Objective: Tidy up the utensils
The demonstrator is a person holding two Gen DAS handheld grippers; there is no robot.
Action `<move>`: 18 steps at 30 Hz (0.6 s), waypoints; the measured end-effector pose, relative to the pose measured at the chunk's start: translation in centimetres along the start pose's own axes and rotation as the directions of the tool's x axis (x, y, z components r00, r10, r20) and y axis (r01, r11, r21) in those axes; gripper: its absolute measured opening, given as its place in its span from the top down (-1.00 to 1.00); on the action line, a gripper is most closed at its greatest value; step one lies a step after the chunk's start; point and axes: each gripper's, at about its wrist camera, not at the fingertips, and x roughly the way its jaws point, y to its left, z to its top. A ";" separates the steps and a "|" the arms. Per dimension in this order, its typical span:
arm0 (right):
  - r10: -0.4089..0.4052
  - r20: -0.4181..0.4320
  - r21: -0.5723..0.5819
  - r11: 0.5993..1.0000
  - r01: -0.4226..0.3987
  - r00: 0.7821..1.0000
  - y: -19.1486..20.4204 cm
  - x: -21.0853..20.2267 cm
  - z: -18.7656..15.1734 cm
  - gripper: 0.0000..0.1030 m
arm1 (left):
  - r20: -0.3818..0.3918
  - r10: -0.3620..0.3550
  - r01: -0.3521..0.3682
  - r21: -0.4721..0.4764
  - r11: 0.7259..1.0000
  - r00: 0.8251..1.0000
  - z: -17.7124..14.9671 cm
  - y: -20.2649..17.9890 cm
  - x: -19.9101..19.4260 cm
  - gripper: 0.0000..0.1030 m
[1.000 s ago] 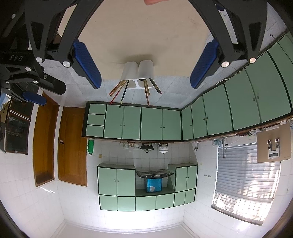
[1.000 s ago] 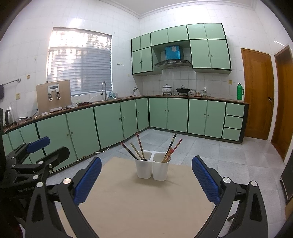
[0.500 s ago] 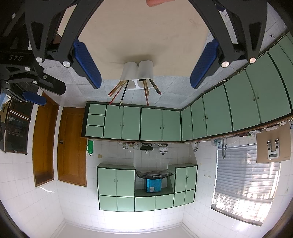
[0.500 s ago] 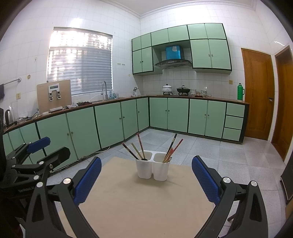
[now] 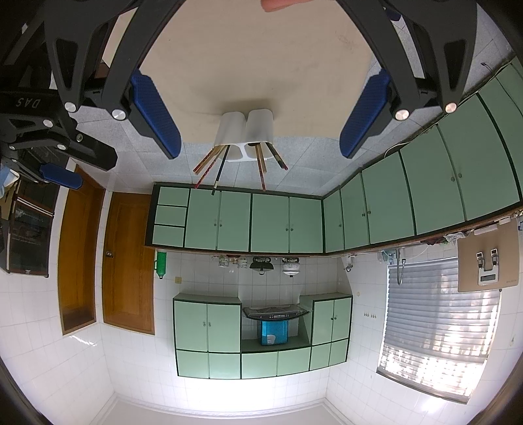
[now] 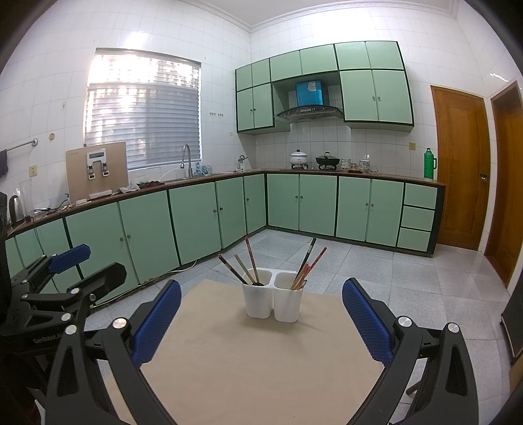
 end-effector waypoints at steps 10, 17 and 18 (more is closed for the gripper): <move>0.001 0.000 -0.001 1.000 -0.001 1.000 0.1 0.0 0.0 -0.88 | -0.004 0.000 0.000 0.001 1.000 1.000 -0.5 0.1 0.0 -0.84; 0.003 -0.005 -0.001 1.000 -0.003 1.000 0.3 0.1 -0.4 -0.88 | -0.007 -0.003 0.003 -0.003 1.000 1.000 -0.7 0.3 0.0 -0.84; 0.003 -0.005 -0.001 1.000 -0.003 1.000 0.3 0.1 -0.5 -0.88 | -0.007 -0.004 0.004 -0.005 1.000 1.000 -0.8 0.3 0.0 -0.84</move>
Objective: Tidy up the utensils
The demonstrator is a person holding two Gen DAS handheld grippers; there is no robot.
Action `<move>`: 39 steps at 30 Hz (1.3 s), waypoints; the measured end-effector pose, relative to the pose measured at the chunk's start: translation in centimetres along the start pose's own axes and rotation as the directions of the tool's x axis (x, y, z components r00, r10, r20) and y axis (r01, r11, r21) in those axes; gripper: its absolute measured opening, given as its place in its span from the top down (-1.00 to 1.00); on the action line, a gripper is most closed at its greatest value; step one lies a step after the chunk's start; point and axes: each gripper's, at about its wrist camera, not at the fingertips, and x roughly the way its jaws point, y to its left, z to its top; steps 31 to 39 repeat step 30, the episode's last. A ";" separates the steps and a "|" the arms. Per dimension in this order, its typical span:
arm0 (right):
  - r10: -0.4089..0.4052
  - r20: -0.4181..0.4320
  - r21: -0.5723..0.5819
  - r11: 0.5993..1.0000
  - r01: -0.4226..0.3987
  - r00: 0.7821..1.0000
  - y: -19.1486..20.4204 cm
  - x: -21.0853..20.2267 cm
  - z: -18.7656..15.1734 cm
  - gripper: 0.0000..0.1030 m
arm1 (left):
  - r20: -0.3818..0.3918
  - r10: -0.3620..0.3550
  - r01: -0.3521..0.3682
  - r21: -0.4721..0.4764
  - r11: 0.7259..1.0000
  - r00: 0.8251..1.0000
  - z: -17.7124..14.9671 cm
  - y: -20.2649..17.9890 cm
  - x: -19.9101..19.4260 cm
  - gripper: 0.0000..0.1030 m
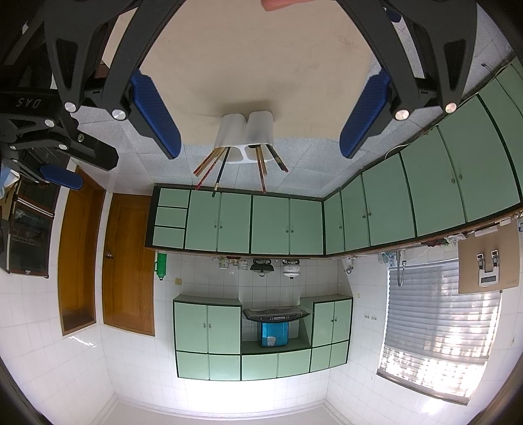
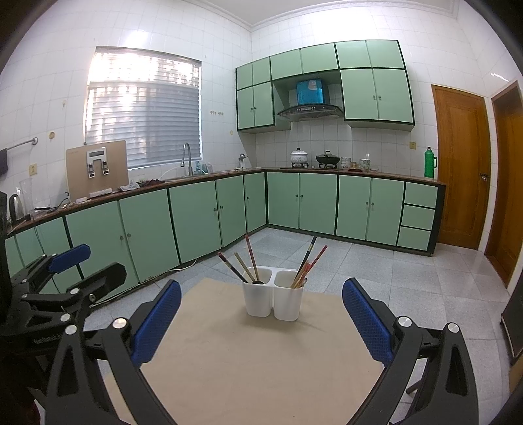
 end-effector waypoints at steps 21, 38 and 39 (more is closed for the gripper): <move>0.001 -0.008 0.002 1.000 -0.001 1.000 -0.1 0.2 -0.2 -0.88 | -0.012 -0.001 0.001 -0.007 1.000 1.000 0.1 0.0 0.2 -0.84; 0.000 -0.010 0.002 1.000 0.000 1.000 -0.1 0.2 -0.3 -0.88 | -0.020 0.003 -0.003 -0.006 1.000 1.000 0.1 -0.2 0.3 -0.84; 0.000 -0.010 0.002 1.000 0.000 1.000 -0.1 0.2 -0.3 -0.88 | -0.020 0.003 -0.003 -0.006 1.000 1.000 0.1 -0.2 0.3 -0.84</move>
